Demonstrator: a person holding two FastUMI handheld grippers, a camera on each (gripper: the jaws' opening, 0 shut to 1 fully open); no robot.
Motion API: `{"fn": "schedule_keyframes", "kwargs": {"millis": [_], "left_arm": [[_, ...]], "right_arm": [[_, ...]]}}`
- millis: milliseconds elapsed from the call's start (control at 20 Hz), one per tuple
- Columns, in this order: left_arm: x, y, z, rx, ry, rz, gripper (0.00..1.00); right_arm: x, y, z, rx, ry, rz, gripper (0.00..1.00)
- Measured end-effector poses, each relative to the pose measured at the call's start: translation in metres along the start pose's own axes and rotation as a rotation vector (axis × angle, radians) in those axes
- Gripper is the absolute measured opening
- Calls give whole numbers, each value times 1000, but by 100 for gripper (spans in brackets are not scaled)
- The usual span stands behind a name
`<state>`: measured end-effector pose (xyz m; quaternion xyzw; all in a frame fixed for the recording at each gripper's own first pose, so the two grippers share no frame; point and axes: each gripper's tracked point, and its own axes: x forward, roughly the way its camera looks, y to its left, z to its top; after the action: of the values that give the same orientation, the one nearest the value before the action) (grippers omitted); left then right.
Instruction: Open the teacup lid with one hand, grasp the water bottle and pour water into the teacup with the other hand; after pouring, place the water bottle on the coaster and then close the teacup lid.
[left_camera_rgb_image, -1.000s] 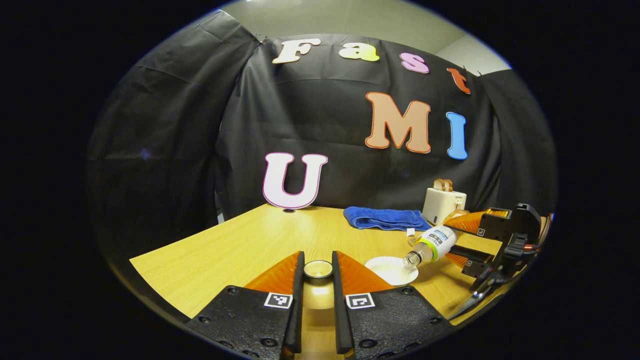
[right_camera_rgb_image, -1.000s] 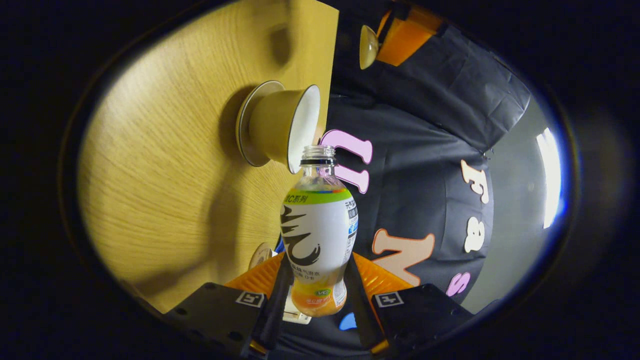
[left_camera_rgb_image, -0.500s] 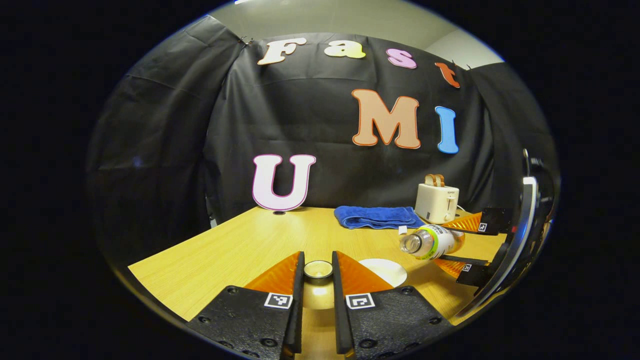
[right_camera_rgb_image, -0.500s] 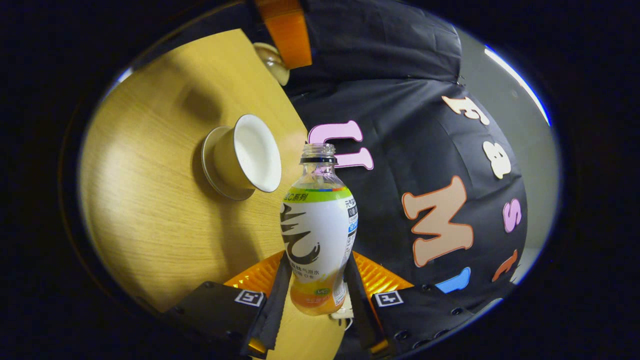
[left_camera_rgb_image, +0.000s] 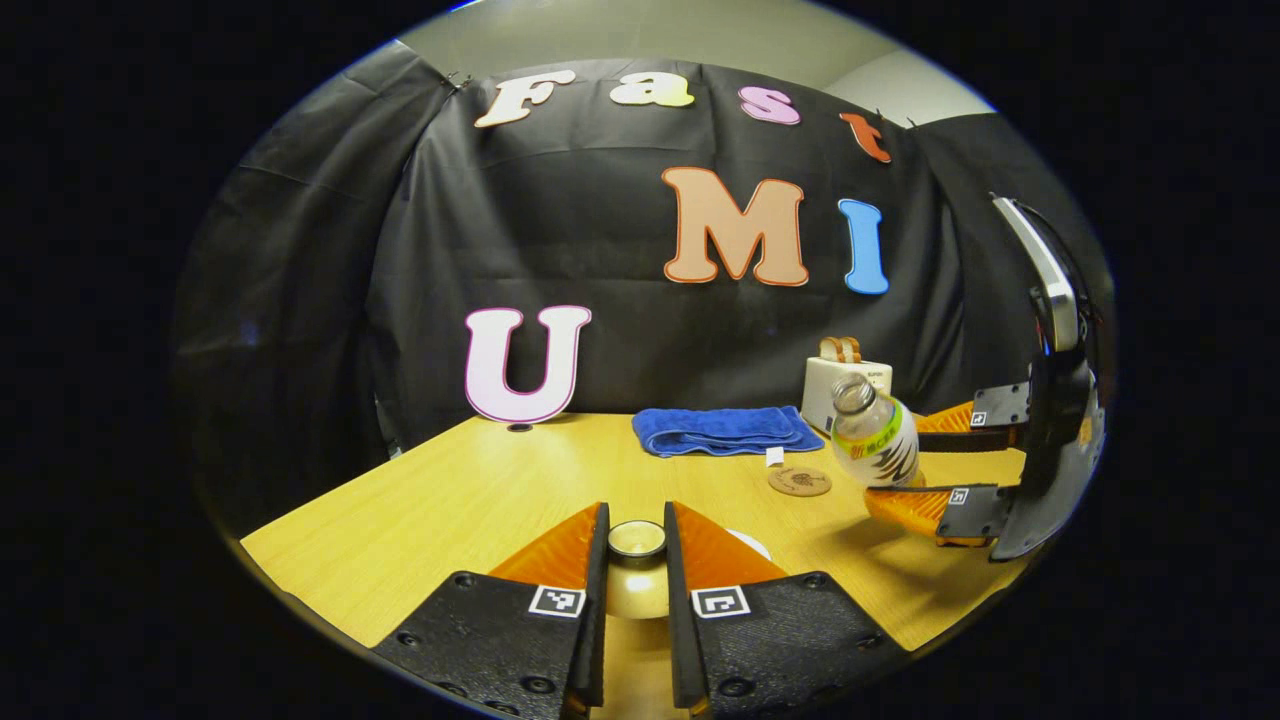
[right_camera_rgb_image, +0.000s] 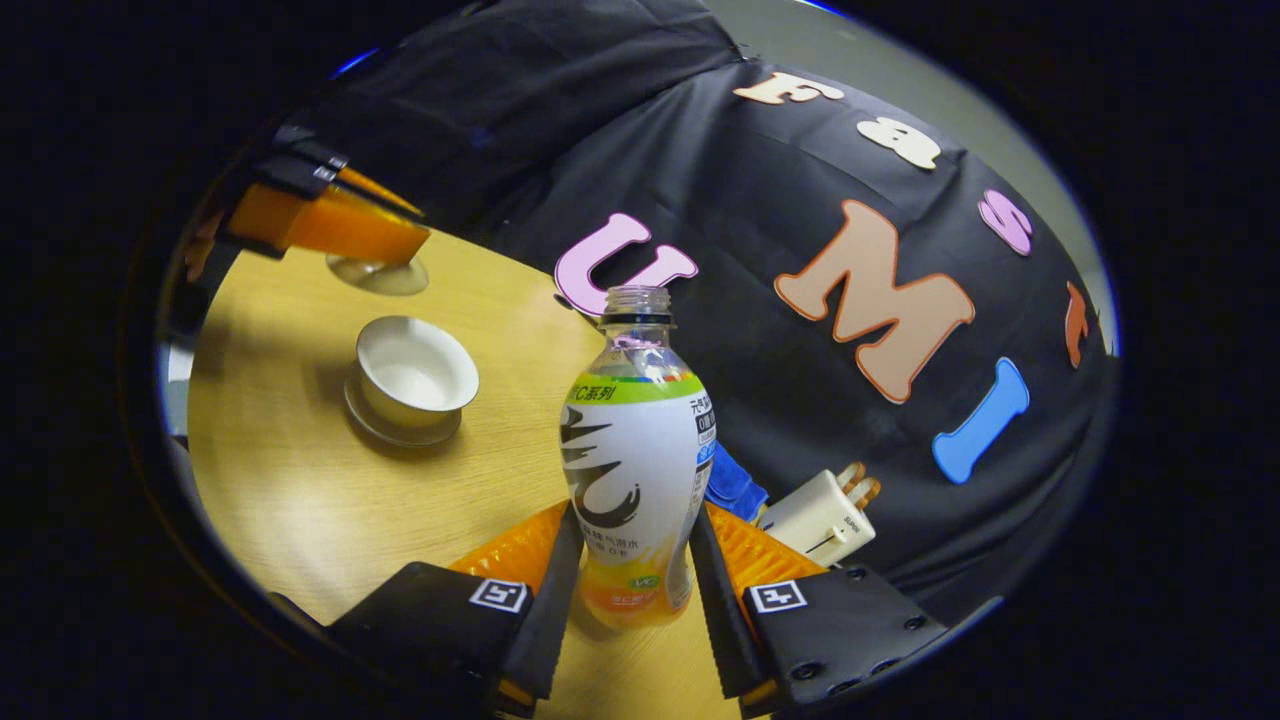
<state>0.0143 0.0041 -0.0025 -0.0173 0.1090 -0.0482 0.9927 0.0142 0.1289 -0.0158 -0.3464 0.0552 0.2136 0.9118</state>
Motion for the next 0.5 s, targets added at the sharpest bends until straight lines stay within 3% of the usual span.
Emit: {"fn": "schedule_keyframes", "kwargs": {"millis": [350,500], "left_arm": [[3,-15,2,19,3,-26,24],[2,-18,1,23,11,-30,24]], "right_arm": [[19,-33,3,465,-28,17,66],[53,-58,1,595,-51,-28,65]]}}
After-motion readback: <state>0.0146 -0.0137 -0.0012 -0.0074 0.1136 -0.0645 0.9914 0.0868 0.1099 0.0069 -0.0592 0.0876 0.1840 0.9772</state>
